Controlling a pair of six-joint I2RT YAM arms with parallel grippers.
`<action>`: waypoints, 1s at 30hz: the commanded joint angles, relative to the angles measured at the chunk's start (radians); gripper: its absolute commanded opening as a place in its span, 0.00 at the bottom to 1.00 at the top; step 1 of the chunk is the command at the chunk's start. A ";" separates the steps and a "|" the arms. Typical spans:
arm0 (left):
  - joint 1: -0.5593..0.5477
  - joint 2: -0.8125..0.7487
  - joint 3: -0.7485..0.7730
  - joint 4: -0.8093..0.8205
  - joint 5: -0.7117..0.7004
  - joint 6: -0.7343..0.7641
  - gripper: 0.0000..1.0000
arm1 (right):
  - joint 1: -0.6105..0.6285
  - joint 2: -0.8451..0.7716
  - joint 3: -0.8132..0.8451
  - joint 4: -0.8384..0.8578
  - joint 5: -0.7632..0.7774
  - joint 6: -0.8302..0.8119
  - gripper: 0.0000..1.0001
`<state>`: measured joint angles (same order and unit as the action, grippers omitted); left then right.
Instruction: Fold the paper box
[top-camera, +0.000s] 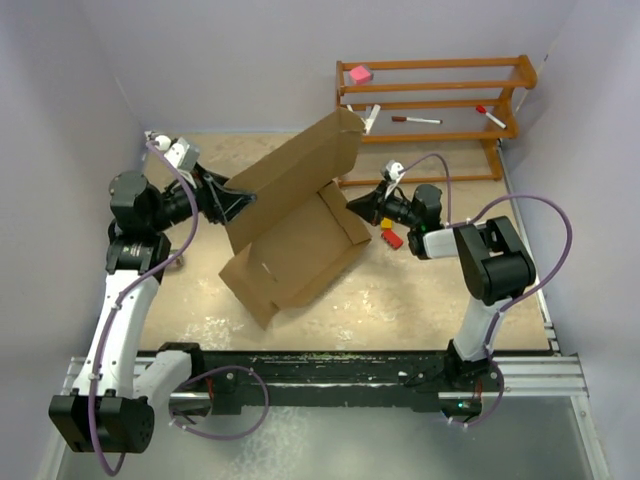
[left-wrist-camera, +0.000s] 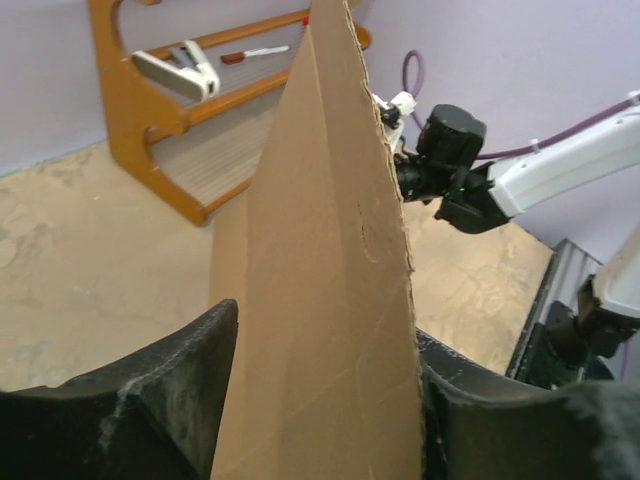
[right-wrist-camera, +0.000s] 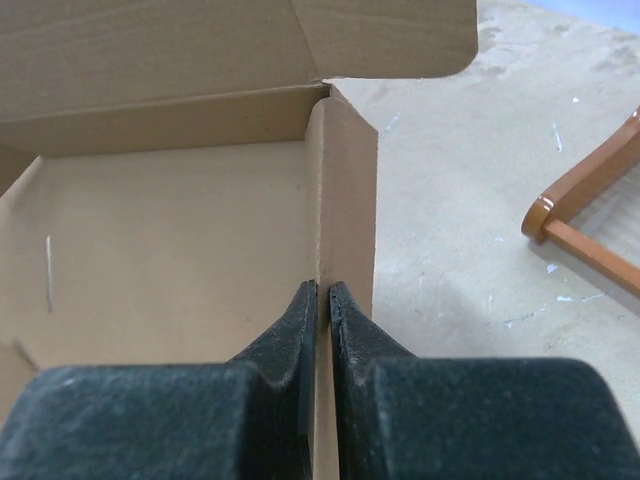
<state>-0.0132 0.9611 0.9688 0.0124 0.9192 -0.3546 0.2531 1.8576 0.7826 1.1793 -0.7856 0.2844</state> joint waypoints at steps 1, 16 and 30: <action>0.004 -0.035 0.057 -0.093 -0.107 0.134 0.64 | 0.003 -0.060 0.065 -0.094 -0.040 -0.038 0.00; 0.007 0.012 0.056 -0.270 -0.165 0.132 0.74 | 0.003 -0.067 0.127 -0.327 -0.007 -0.149 0.00; 0.007 0.034 0.044 -0.484 -0.407 0.216 0.78 | 0.002 -0.024 0.209 -0.544 0.027 -0.249 0.00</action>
<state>-0.0132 0.9993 1.0080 -0.4088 0.5953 -0.1722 0.2543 1.8286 0.9501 0.6830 -0.7723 0.0811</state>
